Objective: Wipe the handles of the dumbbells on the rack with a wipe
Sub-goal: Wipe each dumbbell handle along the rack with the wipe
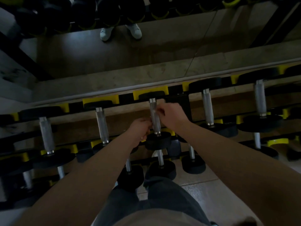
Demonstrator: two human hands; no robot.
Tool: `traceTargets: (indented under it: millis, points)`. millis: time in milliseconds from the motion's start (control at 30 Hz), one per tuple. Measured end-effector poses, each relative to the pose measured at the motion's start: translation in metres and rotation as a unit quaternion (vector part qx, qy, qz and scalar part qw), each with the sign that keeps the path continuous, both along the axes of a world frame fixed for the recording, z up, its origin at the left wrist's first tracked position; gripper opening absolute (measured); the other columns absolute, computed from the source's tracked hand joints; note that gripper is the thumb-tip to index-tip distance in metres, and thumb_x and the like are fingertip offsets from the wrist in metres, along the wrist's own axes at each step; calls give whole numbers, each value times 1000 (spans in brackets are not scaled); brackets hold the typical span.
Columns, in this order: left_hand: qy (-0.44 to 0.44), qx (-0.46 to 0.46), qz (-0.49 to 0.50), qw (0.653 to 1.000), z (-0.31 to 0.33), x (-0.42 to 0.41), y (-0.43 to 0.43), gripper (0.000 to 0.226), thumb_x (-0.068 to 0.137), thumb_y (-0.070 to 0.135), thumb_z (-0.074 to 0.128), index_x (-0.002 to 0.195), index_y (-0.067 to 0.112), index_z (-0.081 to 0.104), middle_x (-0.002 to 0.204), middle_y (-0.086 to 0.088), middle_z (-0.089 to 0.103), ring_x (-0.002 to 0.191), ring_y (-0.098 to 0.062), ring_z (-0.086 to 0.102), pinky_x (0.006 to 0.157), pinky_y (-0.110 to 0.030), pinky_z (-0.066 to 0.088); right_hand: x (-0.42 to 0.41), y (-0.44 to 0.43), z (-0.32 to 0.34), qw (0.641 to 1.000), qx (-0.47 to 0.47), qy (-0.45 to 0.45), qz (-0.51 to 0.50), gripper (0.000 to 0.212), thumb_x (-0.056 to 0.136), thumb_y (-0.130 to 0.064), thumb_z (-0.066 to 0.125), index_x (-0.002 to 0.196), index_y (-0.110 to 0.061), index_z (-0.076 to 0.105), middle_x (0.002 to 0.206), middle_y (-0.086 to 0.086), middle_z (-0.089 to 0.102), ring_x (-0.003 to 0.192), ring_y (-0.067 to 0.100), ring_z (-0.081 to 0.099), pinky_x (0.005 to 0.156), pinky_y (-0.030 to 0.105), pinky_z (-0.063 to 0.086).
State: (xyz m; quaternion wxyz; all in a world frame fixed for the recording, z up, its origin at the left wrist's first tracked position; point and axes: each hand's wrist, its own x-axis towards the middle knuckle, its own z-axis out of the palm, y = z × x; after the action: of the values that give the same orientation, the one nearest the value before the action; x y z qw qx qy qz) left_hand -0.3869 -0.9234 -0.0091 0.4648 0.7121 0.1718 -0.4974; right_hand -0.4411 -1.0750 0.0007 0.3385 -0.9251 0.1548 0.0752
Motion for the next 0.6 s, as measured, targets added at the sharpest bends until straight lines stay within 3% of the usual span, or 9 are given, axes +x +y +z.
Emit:
traceTargets:
  millis: [100, 167, 300, 433, 533, 600]
  points:
    - [-5, 7, -13, 1000, 1, 1, -1, 22, 101, 17, 53, 118, 17, 66, 88, -5, 65, 63, -12, 44, 52, -25, 28, -33, 4, -9, 992, 29, 68, 99, 16, 95, -21, 60, 105, -21, 73, 95, -1, 72, 83, 15, 66, 80, 35, 58]
    - [1, 9, -12, 1000, -1, 1, -1, 26, 100, 16, 53, 123, 17, 65, 91, -7, 65, 60, -12, 42, 47, -24, 25, -44, 5, -16, 989, 40, 64, 127, 14, 93, -19, 61, 100, -21, 73, 91, -3, 71, 79, 13, 62, 77, 38, 58]
    - [2, 13, -18, 1000, 2, 1, -1, 26, 100, 14, 52, 124, 15, 64, 82, -1, 64, 55, -10, 41, 44, -22, 26, -21, 9, -11, 999, 46, -17, -2, 9, 96, -18, 60, 99, -17, 69, 90, -2, 66, 80, 12, 60, 73, 31, 53]
    - [5, 10, -19, 1000, 7, 2, -1, 29, 101, 15, 52, 129, 14, 61, 96, -5, 67, 58, -9, 44, 39, -20, 28, 19, 6, -2, 971, 121, -5, -208, 16, 98, -17, 58, 109, -19, 70, 97, -3, 68, 84, 8, 61, 73, 24, 50]
    - [-6, 15, -28, 999, 12, 3, -4, 32, 101, 16, 53, 133, 15, 60, 86, -5, 63, 51, -6, 44, 37, -18, 28, 21, 4, -2, 976, 96, 52, -187, 23, 98, -18, 56, 114, -16, 72, 101, 0, 69, 90, 14, 63, 75, 27, 50]
    - [-16, -3, -30, 999, 16, 3, -5, 33, 101, 17, 55, 133, 13, 59, 72, -2, 58, 40, -3, 47, 35, -17, 28, 7, 4, -3, 977, 113, 109, -148, 21, 98, -21, 57, 104, -13, 75, 94, 3, 71, 87, 19, 67, 71, 29, 54]
